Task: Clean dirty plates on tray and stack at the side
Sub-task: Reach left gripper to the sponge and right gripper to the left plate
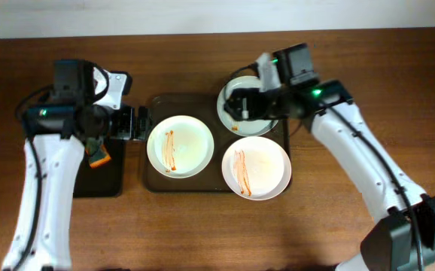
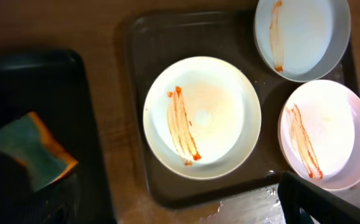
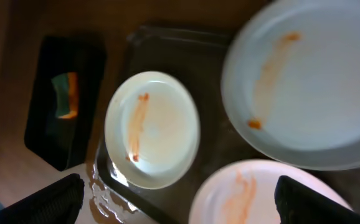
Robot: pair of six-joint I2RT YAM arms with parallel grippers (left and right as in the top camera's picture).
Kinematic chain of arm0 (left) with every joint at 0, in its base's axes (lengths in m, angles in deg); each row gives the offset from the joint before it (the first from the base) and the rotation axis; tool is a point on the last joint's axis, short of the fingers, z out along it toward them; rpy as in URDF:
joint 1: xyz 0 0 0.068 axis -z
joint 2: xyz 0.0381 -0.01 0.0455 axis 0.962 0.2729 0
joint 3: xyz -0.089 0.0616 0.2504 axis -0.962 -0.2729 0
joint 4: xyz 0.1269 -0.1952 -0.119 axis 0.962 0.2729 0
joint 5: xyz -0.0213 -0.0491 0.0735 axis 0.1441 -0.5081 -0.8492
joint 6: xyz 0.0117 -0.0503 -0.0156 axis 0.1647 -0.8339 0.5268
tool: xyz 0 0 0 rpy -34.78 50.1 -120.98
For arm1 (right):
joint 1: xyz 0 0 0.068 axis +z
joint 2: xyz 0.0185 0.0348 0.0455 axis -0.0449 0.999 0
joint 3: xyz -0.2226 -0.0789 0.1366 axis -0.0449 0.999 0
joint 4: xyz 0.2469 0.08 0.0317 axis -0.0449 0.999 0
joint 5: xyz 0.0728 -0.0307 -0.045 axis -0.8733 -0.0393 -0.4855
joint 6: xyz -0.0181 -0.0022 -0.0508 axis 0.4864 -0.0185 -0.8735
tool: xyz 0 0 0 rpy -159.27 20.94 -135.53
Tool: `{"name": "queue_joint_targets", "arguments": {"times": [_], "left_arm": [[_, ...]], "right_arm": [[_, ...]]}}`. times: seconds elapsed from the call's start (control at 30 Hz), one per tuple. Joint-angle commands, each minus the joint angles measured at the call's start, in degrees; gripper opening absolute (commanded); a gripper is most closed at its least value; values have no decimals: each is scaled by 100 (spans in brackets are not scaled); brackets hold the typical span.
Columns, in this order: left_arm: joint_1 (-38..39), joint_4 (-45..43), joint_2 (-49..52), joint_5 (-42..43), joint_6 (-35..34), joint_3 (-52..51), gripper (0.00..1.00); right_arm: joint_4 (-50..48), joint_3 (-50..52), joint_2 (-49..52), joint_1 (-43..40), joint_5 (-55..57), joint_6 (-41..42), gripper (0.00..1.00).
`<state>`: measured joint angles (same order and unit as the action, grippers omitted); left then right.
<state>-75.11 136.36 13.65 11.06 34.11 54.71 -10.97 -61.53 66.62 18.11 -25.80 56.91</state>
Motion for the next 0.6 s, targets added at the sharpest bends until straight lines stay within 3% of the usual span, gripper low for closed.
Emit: {"name": "queue_joint_targets", "arguments": {"times": [0.0,0.07,0.13,0.57], "left_arm": [[-116,-164,358,59,-295,122,94],[-269,-216,356,-369,-905,251,93],[-577,-203,356,-498,-1259,686,97],[-861,-13,407,-898,-1257,835,98]], "right_arm": [[-94,-125,107,726,1029,197,96],[-118,-125,232,1049,1296,225,91],[-144,-125,542,1377,1893,503,83],[-820,-125,2306,1602,2055,942,40]]}}
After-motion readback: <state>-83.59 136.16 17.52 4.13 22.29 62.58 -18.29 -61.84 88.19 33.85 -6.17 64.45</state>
